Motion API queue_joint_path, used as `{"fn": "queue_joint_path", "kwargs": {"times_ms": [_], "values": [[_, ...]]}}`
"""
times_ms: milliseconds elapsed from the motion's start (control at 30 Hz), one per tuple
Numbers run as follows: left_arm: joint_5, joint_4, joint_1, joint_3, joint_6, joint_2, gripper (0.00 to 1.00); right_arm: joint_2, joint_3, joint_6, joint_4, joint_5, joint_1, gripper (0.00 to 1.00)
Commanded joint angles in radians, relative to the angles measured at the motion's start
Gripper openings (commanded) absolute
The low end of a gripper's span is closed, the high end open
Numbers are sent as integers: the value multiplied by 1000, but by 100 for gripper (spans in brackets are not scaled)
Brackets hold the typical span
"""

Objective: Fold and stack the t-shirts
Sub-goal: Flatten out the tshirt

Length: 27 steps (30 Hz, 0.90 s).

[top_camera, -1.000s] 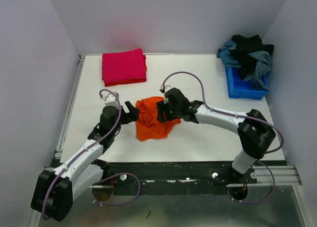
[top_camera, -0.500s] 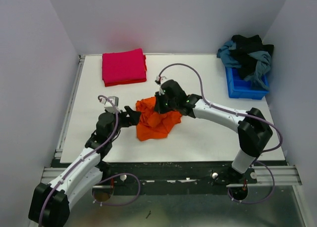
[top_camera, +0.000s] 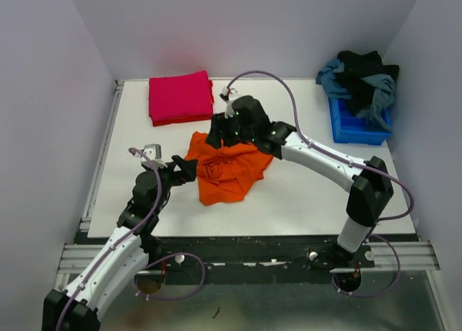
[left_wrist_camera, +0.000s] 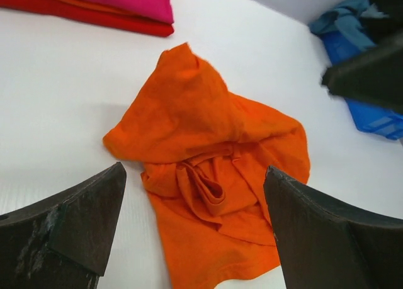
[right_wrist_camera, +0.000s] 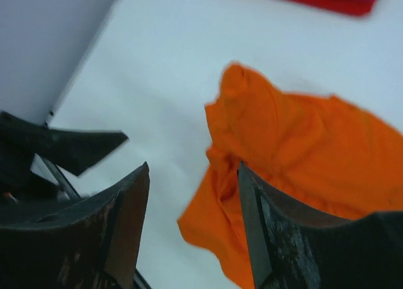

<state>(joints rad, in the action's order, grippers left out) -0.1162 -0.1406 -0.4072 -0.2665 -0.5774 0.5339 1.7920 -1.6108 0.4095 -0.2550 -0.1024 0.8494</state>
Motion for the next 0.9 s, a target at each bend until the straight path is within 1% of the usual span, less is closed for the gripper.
{"fn": "queue_joint_path", "kwargs": {"times_ms": [0, 67, 100, 133, 200, 300, 433, 633, 667, 700, 733, 767, 800, 833, 867], "values": [[-76, -5, -1, -8, -39, 138, 99, -159, 243, -8, -24, 134, 2, 60], [-85, -4, 1, -52, -44, 248, 99, -222, 361, 6, -3, 165, 2, 53], [-91, 10, 1, -86, -44, 311, 96, -255, 417, 15, 8, 176, 2, 50], [-106, 33, 1, -118, -41, 361, 93, -278, 460, 25, 14, 173, 2, 50], [-129, 61, 1, -175, -41, 464, 92, -328, 546, 37, 36, 162, 4, 50], [-135, 45, 5, -221, -21, 590, 91, -373, 632, 60, 52, 155, 4, 50], [-125, 10, 10, -267, 1, 728, 91, -413, 689, 74, 69, 138, 4, 50], [-138, 22, 16, -338, -10, 859, 84, -404, 698, 63, 77, 109, 4, 50], [-135, 18, 21, -346, -13, 876, 83, -398, 700, 61, 77, 75, 4, 50], [-125, 6, 22, -352, -12, 894, 77, -388, 701, 61, 86, 58, 5, 51], [-103, 0, 28, -359, -9, 912, 65, -379, 709, 60, 103, 32, 7, 53], [-88, 6, 36, -376, -6, 932, 51, -367, 718, 60, 121, 11, 11, 56], [-76, 24, 41, -399, -1, 946, 30, -353, 718, 67, 126, 1, 20, 58], [-77, 50, 41, -419, 8, 951, 12, -338, 715, 69, 135, -8, 36, 60], [-83, 70, 41, -440, 22, 943, 0, -324, 713, 71, 141, -5, 49, 61]]}}
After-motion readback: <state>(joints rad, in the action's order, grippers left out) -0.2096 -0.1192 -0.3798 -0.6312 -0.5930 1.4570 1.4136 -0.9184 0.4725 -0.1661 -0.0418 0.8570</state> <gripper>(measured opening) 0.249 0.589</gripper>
